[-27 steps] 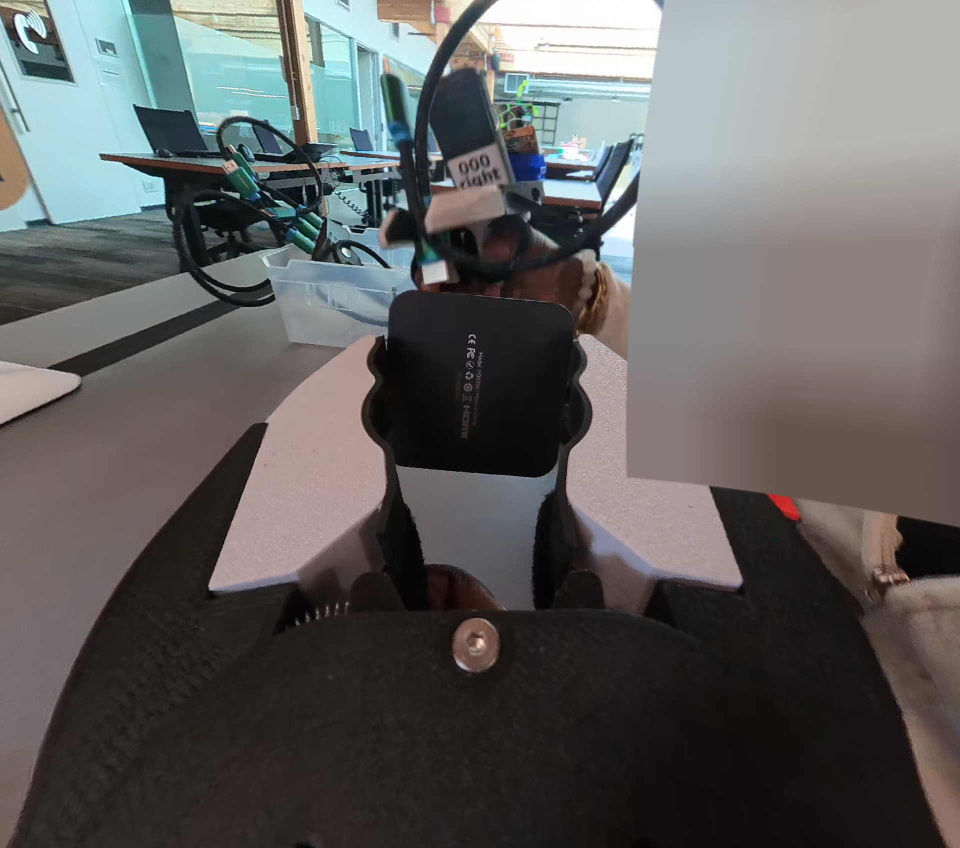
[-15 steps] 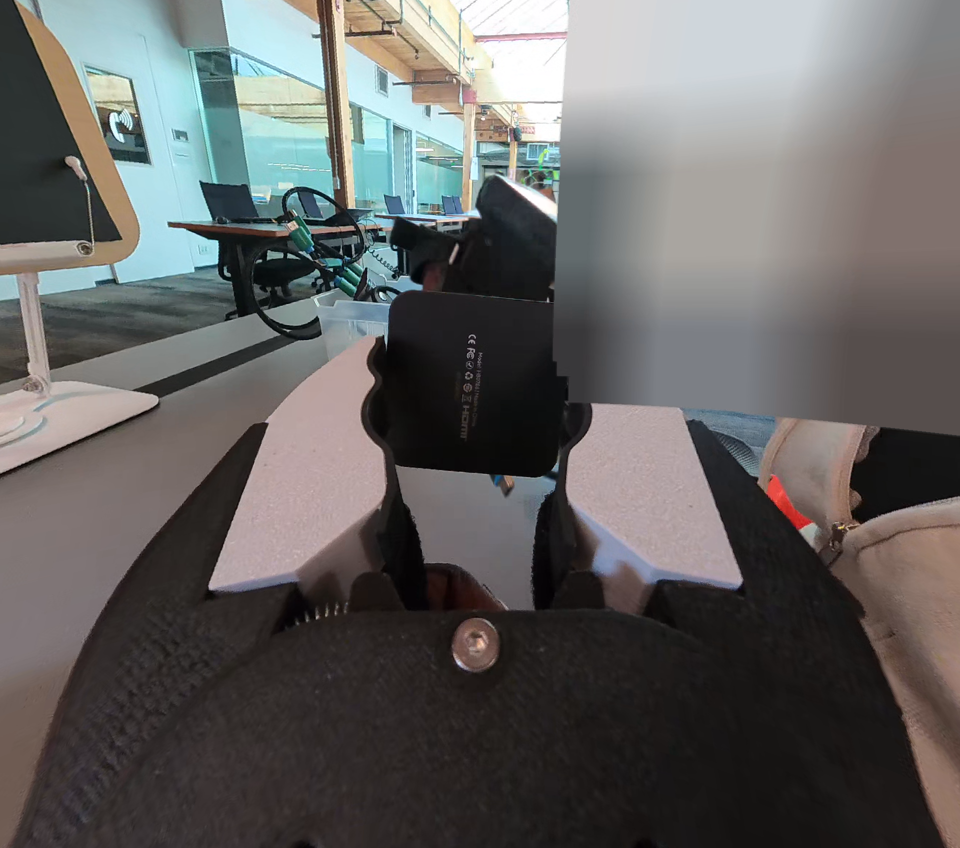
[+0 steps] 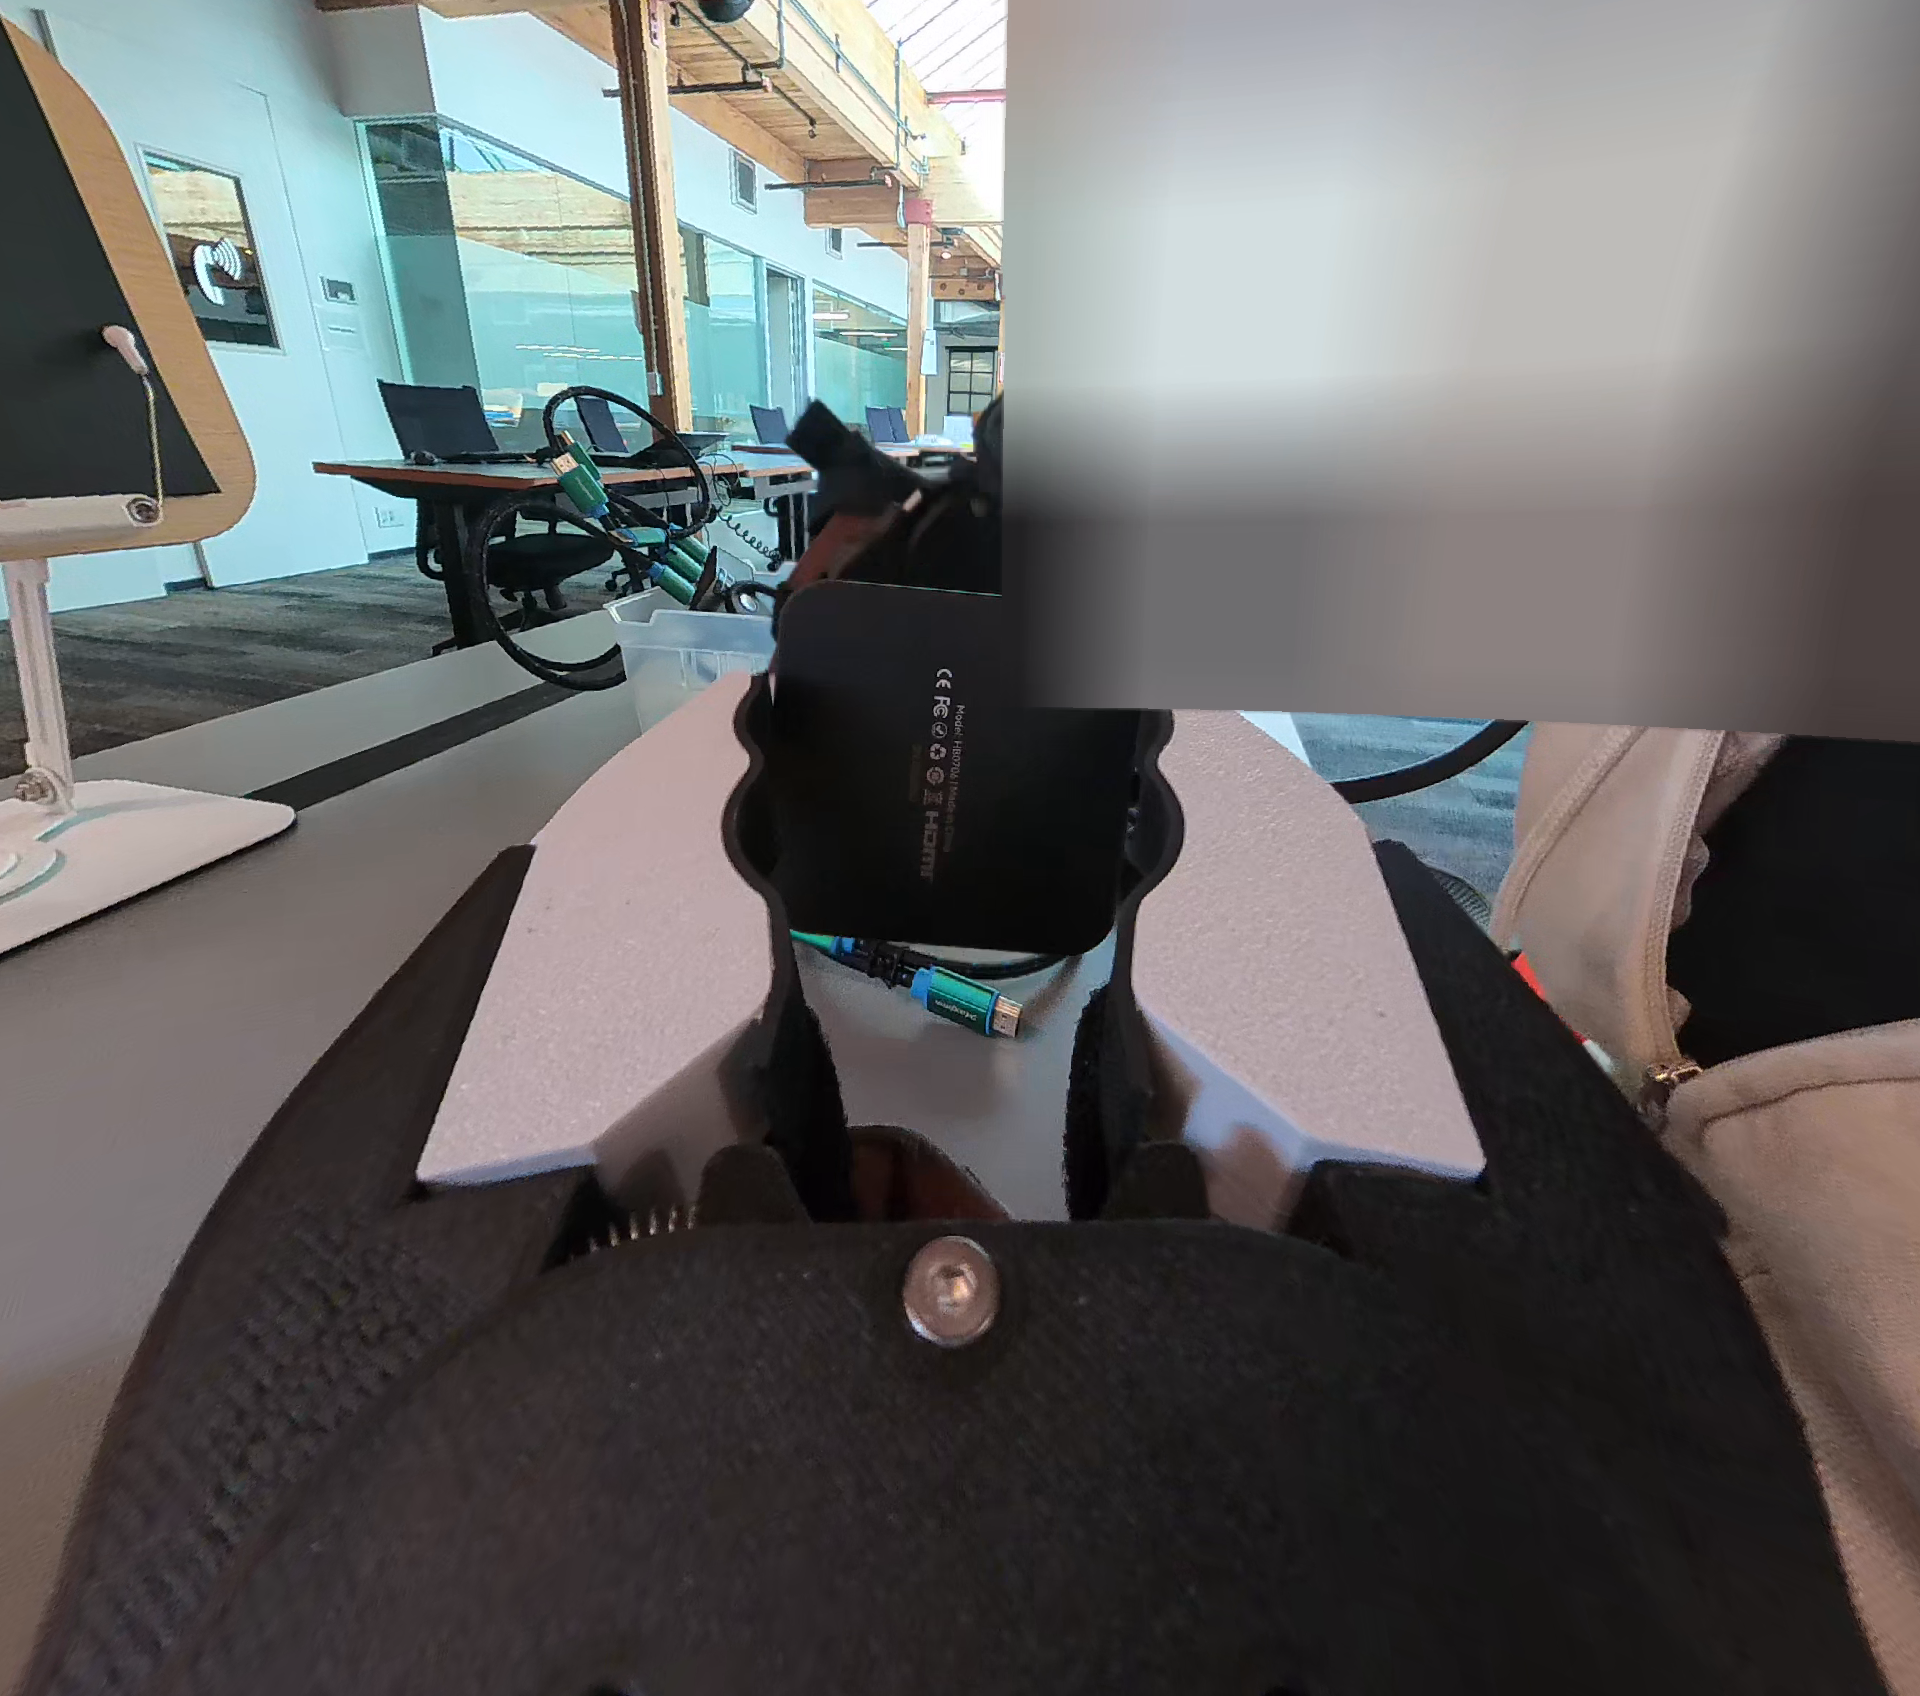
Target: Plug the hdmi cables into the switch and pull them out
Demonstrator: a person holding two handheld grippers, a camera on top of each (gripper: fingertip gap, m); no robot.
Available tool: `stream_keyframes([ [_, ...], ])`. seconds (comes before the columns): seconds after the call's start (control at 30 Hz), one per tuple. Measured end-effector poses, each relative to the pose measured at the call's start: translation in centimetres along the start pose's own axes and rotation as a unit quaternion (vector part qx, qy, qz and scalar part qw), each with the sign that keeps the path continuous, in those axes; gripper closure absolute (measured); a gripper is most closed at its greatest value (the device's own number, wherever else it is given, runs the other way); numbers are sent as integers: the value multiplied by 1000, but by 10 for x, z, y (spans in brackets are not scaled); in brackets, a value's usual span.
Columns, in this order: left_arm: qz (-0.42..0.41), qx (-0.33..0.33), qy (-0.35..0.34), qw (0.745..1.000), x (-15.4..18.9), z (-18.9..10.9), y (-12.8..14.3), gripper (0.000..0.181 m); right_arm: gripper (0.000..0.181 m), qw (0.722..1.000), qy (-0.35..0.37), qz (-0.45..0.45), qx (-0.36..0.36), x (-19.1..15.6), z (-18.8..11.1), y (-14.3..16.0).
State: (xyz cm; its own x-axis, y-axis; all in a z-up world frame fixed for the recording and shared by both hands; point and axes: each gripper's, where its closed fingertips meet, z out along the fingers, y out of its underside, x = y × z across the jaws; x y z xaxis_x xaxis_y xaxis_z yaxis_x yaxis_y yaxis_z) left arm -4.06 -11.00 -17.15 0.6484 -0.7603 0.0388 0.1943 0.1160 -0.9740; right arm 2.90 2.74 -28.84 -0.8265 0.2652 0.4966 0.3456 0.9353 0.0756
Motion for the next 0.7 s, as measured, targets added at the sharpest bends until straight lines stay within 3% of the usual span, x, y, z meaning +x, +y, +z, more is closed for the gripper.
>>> stream_keyframes([
  [0.03,-2,4,0,1000,0,0,-1,115,118,993,-3,108,36,-1,-6,-2],
  [0.07,-3,6,0,1000,0,-1,-2,115,121,969,-26,230,83,-4,-10,-8],
  [0.1,-4,7,-1,1000,0,-1,-2,115,122,923,-68,353,140,-11,-14,-19],
  [0.17,-4,6,-1,1000,0,0,-2,115,129,773,-146,566,248,-14,-22,-39],
  [0.2,-4,4,-1,1000,0,0,-1,115,128,698,-188,628,288,-17,-24,-48],
  [0.23,-2,1,-2,1000,1,1,0,115,129,645,-219,667,300,-25,-22,-52],
  [0.27,0,-2,-4,1000,1,1,1,115,129,620,-228,695,285,-36,-13,-50],
  [0.37,3,-14,-7,1000,0,3,4,115,127,605,-225,720,255,-57,4,-51],
  [0.53,11,-23,-3,1000,3,5,7,115,132,561,-231,742,285,-39,12,-62],
  [0.63,12,-25,-1,1000,4,5,8,115,142,530,-246,753,303,-28,19,-70],
  [0.7,14,-28,-1,1000,4,6,9,115,158,520,-259,753,309,-27,25,-77],
])
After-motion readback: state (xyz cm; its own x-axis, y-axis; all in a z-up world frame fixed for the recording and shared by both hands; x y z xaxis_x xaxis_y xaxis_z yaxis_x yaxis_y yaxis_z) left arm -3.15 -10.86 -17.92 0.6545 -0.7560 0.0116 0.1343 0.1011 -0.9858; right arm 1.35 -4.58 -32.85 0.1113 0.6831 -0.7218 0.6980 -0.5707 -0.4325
